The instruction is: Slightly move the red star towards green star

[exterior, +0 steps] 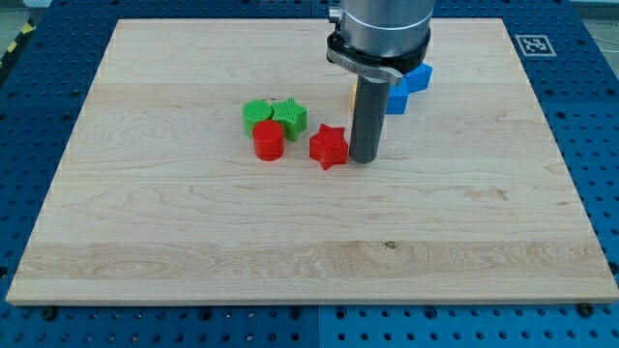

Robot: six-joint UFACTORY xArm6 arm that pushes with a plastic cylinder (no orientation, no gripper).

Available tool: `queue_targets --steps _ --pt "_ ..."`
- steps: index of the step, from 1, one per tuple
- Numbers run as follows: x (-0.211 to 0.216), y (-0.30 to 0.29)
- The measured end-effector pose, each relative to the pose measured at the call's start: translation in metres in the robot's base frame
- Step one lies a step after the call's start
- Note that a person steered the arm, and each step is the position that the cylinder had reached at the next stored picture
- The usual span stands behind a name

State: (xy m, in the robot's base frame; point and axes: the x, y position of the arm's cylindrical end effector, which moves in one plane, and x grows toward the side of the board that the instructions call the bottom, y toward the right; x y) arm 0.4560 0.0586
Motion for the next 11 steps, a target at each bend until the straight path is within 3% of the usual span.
queue_targets --steps 5,7,11 --pt "0.021 0.002" --pt "0.021 -0.033" --pt "-0.001 0.01"
